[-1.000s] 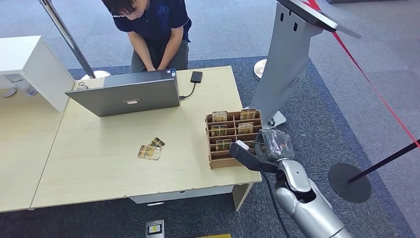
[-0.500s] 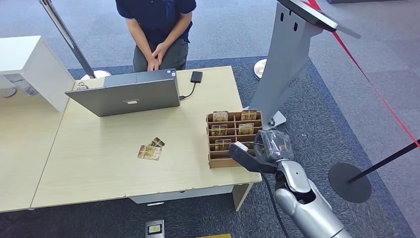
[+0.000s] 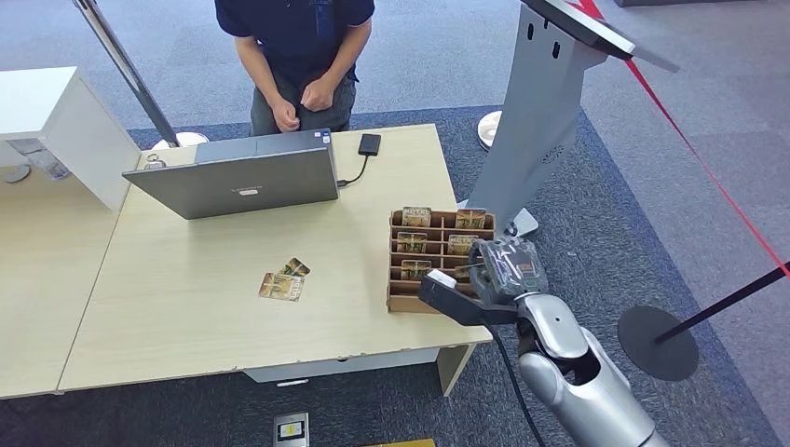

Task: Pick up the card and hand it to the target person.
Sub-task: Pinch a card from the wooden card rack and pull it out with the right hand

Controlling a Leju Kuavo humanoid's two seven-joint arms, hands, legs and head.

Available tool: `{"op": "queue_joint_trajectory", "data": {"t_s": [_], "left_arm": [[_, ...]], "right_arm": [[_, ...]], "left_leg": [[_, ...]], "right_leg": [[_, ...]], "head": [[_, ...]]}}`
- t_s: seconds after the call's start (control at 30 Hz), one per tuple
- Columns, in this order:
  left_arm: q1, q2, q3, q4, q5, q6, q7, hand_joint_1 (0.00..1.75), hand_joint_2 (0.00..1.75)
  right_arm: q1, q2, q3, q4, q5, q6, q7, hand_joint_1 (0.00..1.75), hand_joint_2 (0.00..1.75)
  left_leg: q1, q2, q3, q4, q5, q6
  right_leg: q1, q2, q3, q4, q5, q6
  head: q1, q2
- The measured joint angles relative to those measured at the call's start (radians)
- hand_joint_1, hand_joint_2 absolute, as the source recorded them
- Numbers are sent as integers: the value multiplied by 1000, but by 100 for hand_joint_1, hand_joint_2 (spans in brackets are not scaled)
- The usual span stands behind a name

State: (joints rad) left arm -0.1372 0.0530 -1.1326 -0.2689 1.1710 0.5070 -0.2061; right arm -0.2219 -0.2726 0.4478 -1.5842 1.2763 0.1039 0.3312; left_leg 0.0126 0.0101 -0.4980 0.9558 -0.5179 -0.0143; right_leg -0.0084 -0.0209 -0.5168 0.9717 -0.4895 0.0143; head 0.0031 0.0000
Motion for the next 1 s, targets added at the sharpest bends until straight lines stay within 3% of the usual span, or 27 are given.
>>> {"op": "queue_joint_trajectory", "data": {"t_s": [0.37, 0.53, 0.63, 0.83, 1.0], "left_arm": [[0, 0, -1, 0, -1, -1, -11, 0, 0], [0, 0, -1, 0, -2, -1, -17, 0, 0], [0, 0, -4, 0, -3, -1, -18, 0, 0], [-1, 0, -13, 0, -8, -1, -19, 0, 0], [-4, 0, -25, 0, -23, -4, -19, 0, 0]], "right_arm": [[-8, -25, 0, -180, 30, 99, -20, 160, 175], [-12, -31, 0, -233, 24, 109, -36, 149, 175], [-17, -30, 1, -248, 4, 103, -52, 156, 175], [-33, -13, 11, -241, -134, 0, -103, 165, 175], [-75, 22, 25, -149, -339, -131, -168, 172, 175]], "left_leg": [[0, 0, 0, 0, 0, 0], [0, 0, 0, 0, 0, 0], [0, 0, 0, 0, 0, 0], [0, 0, -1, 0, 0, 0], [0, 0, -1, 0, 0, 0]], "right_leg": [[0, 0, 0, 0, 0, 0], [0, 0, 0, 0, 0, 0], [0, 0, 0, 0, 0, 0], [0, 0, 0, 0, 0, 0], [0, 0, 0, 0, 0, 0]], "head": [[0, 0], [0, 0], [0, 0], [0, 0], [0, 0]]}}
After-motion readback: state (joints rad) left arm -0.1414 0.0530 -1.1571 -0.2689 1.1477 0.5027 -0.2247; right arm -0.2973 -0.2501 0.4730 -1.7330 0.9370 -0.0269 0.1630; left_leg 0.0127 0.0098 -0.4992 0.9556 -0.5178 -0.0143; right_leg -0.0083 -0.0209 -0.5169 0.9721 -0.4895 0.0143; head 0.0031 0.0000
